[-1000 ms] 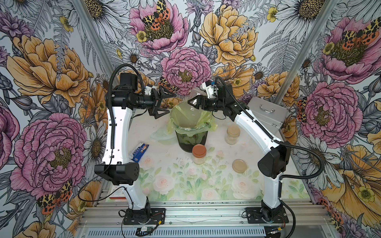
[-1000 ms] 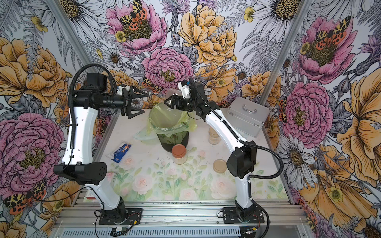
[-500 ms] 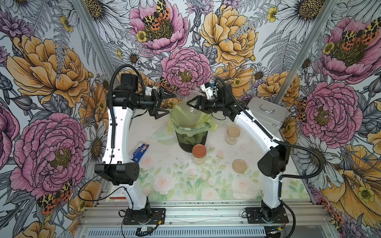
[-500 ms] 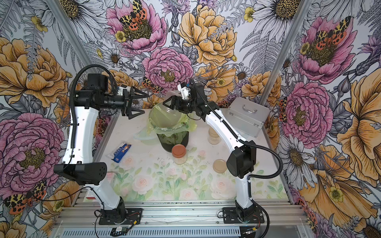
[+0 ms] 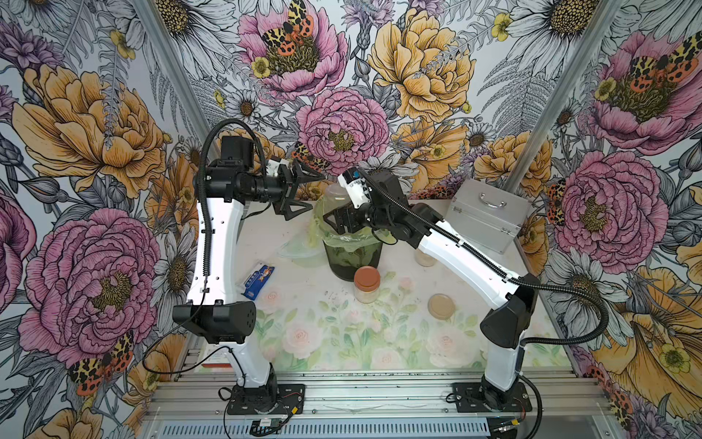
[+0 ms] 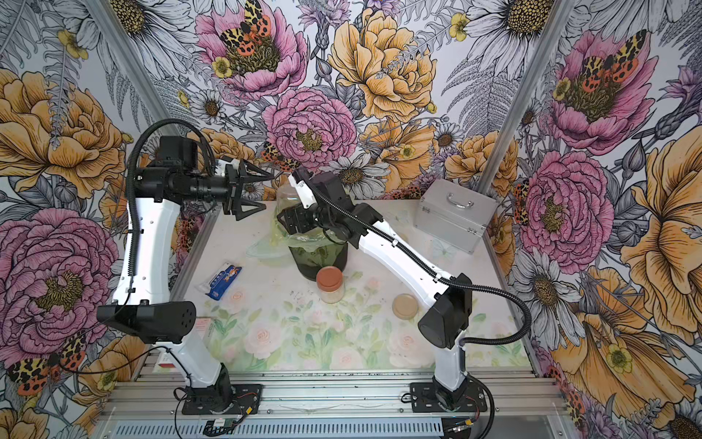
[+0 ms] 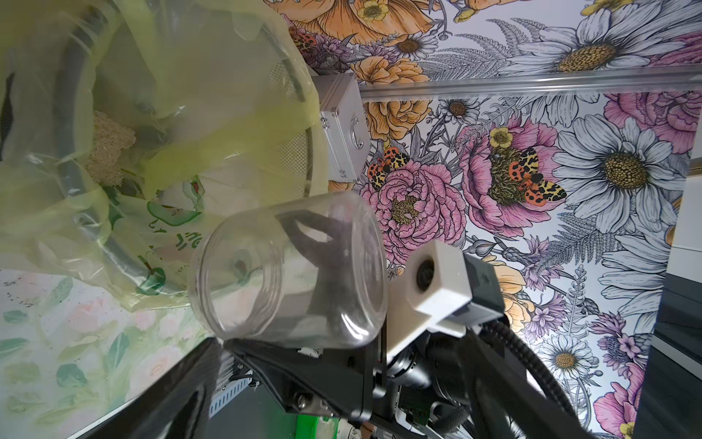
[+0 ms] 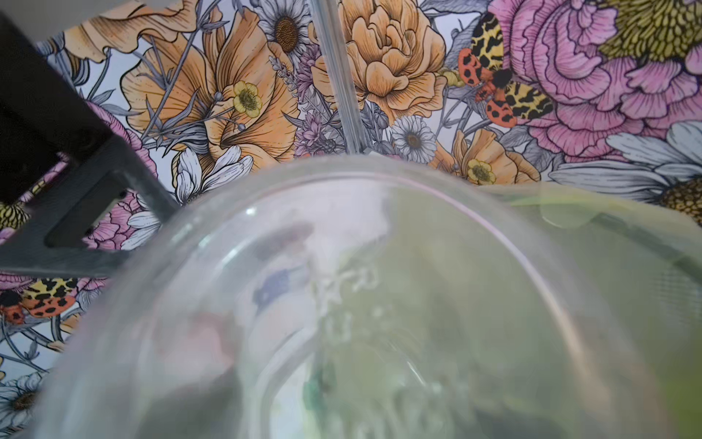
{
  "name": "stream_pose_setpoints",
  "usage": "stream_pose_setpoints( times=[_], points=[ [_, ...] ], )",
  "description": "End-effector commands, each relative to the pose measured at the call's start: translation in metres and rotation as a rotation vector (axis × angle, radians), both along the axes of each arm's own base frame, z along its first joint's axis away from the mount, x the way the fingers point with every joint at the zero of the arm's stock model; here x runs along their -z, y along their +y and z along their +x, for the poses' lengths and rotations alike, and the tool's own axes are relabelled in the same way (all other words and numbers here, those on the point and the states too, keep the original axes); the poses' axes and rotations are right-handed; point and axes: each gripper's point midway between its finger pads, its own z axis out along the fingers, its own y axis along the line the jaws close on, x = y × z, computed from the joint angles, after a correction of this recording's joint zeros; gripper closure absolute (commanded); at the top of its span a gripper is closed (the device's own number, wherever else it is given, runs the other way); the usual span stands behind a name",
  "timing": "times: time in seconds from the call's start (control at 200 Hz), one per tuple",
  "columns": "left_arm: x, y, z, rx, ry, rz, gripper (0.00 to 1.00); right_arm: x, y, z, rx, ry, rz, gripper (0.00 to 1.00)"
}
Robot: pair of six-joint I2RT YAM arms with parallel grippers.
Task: Empty moldy rice from jars
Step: Adjust the trash bin at the center of the board.
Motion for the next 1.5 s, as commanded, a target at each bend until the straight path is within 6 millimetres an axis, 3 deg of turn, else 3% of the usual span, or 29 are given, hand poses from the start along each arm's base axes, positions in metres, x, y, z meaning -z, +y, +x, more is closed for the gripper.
stream_pose_setpoints(
  times=[0.0, 0.145, 0.31, 0.736, 0.871, 1.056, 1.496],
  points=[
    [-0.014, 0.007, -0.003, -0.018, -0.073, 0.012, 0.01, -0.046, -0.021, 0.015, 0.073, -0.191, -0.004, 1.00],
    [-0.021, 0.005, -0.001, 0.003, -0.145, 0.041, 0.01, -0.049, -0.016, 0.005, 0.032, -0.194, 0.003, 1.00],
    [-0.009, 0.010, -0.003, 0.017, -0.237, 0.166, 0.01, -0.057, -0.019, 0.001, 0.028, -0.198, 0.018, 1.00],
    [-0.010, 0.003, -0.002, 0.016, -0.287, 0.249, 0.02, -0.067, -0.021, -0.012, -0.020, -0.049, 0.149, 1.00],
    [-0.017, -0.007, -0.004, 0.024, -0.369, 0.328, 0.02, -0.065, -0.024, -0.016, -0.019, -0.028, 0.143, 1.00],
    [-0.026, -0.036, -0.019, 0.087, -0.515, 0.439, 0.01, -0.063, -0.026, -0.017, -0.016, -0.016, 0.136, 1.00],
    [0.001, -0.056, -0.029, 0.163, -0.548, 0.589, 0.02, -0.064, -0.028, -0.020, -0.018, -0.008, 0.137, 1.00]
  ],
)
